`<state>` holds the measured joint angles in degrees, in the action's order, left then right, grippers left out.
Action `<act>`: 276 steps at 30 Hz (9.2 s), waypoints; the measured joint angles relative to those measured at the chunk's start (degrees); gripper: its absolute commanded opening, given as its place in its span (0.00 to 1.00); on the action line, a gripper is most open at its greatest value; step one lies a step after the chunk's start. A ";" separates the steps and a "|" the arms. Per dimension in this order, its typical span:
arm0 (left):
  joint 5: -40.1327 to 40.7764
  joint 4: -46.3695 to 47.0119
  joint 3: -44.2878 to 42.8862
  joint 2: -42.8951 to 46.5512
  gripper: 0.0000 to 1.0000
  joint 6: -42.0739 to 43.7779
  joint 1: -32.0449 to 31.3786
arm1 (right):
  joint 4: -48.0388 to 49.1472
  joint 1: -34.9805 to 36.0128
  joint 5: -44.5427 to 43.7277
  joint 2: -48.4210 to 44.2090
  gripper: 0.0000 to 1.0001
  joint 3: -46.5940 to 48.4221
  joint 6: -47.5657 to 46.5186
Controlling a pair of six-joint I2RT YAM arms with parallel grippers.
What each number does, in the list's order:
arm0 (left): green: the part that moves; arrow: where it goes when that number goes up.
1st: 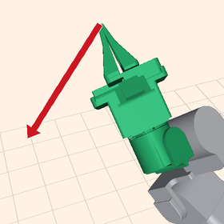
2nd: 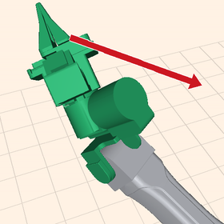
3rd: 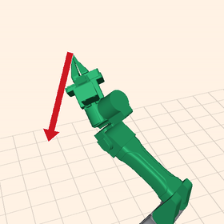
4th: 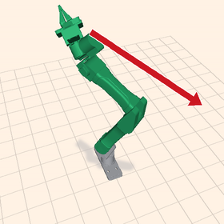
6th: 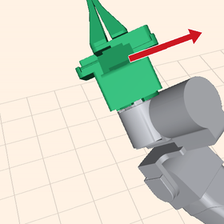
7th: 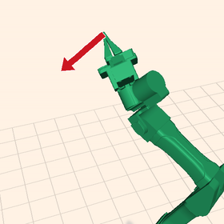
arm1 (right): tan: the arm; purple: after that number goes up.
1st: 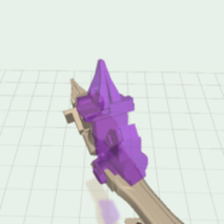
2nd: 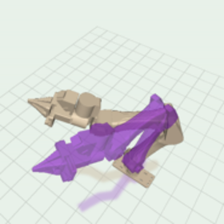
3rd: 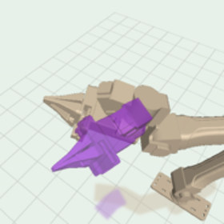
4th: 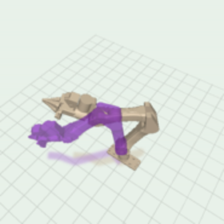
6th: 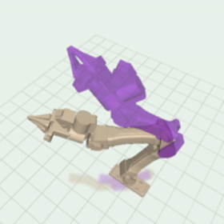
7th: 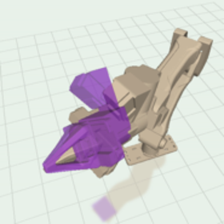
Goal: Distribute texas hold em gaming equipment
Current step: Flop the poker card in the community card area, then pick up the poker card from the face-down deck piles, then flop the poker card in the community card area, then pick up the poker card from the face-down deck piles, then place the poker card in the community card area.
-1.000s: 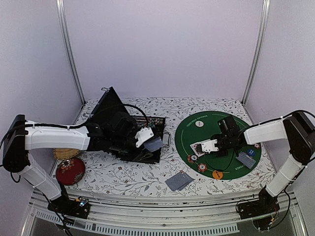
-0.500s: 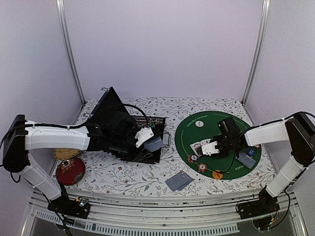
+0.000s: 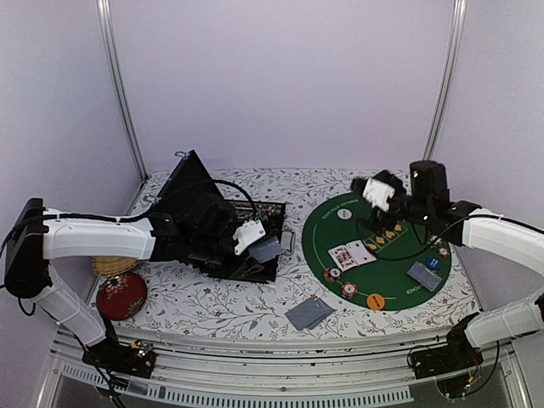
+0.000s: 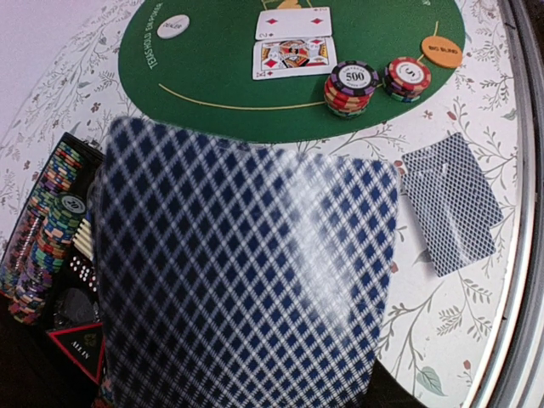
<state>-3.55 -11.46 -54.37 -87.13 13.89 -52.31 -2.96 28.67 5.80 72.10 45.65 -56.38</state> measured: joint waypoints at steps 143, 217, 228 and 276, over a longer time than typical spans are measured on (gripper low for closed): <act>1.27 1.33 2.80 2.40 0.52 0.04 0.37 | 4.15 -11.87 -6.38 17.62 0.99 -8.13 -37.48; 2.75 0.44 -0.31 0.81 0.49 -0.42 0.85 | -12.68 13.29 36.44 33.77 0.03 33.81 67.52; 2.71 0.63 -0.31 0.81 0.49 -0.39 0.85 | -19.71 12.50 33.70 28.68 0.02 35.82 65.29; 2.54 1.73 1.14 2.05 0.49 -0.39 0.85 | 18.43 -33.55 21.31 22.86 0.66 -9.38 102.64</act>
<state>-1.02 -9.74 -53.23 -85.08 13.50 -51.46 15.46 -4.89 27.11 94.96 36.27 46.26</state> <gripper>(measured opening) 0.494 0.621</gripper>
